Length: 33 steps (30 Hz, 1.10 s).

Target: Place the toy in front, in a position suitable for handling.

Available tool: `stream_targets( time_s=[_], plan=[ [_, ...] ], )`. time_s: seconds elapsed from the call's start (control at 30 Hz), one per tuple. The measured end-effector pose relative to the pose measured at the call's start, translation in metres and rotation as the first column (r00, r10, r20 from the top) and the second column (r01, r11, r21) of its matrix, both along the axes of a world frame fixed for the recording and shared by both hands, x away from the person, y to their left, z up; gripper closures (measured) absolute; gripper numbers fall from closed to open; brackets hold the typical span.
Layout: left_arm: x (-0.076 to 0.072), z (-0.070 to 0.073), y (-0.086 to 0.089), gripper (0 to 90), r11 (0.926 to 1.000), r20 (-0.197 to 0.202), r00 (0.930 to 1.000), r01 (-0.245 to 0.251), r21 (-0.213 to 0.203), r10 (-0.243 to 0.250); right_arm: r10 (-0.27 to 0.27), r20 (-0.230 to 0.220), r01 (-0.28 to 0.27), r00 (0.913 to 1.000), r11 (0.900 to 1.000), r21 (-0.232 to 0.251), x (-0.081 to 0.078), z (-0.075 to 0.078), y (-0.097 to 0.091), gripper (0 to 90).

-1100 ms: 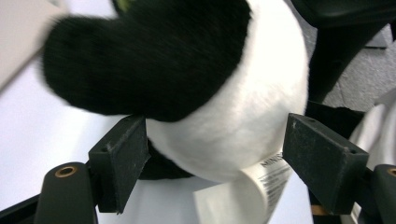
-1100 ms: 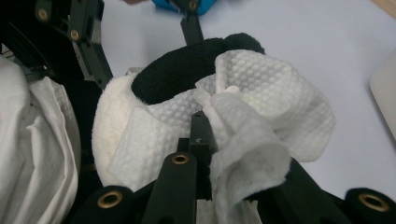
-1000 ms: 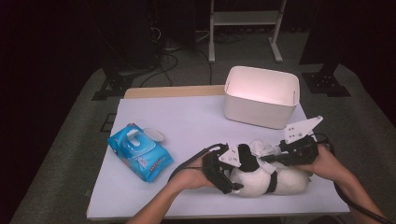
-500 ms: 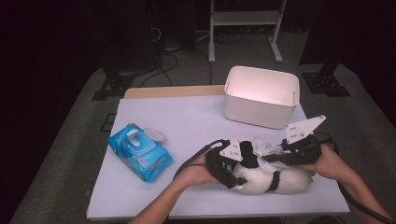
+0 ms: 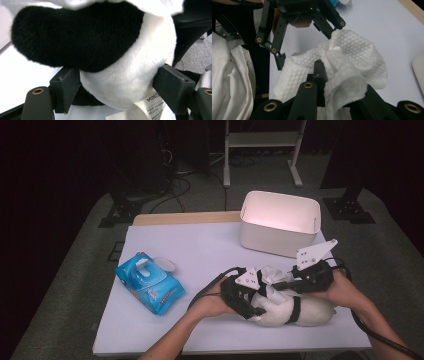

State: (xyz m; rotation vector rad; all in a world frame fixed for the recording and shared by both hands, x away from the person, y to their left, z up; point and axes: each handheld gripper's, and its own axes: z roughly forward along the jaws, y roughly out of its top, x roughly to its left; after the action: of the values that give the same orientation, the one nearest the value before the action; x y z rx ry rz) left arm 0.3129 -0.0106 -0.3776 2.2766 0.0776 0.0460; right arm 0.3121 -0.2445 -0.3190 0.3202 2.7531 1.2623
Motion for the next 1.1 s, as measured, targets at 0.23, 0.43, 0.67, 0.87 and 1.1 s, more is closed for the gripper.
stream_targets(
  time_s=[0.23, 0.43, 0.67, 0.87, 1.1],
  plan=[
    [-0.001, -0.001, -0.003, 25.0, 1.0, 0.011, 0.9999, 0.003, 0.006, -0.004, -0.022, 0.01, 0.022, 0.9997, 0.9997, -0.013, -0.008, 0.002, -0.01, 79.6],
    [0.0, -0.002, -0.006, 24.8, 1.0, 0.004, 1.0, 0.001, 0.0, -0.001, 0.026, 0.042, -0.024, 0.9988, 0.9987, -0.044, -0.011, 0.004, 0.009, 79.4],
    [-0.001, -0.012, 0.003, 19.0, 0.9985, -0.025, 0.9995, -0.022, -0.049, 0.021, -0.025, 0.028, 0.026, 0.9993, 0.9993, -0.029, -0.008, 0.0, -0.009, 79.6],
    [-0.005, -0.025, 0.0, 15.5, 0.9982, -0.039, 0.9992, -0.006, -0.059, 0.004, -0.038, 0.03, 0.039, 0.9988, 0.9987, -0.032, -0.006, -0.001, -0.013, 79.7],
    [-0.001, -0.042, -0.012, 8.8, 0.9897, -0.039, 0.9992, -0.014, -0.142, 0.009, -0.048, 0.035, 0.049, 0.9982, 0.9983, -0.033, -0.007, -0.001, -0.016, 79.7]
  ],
)
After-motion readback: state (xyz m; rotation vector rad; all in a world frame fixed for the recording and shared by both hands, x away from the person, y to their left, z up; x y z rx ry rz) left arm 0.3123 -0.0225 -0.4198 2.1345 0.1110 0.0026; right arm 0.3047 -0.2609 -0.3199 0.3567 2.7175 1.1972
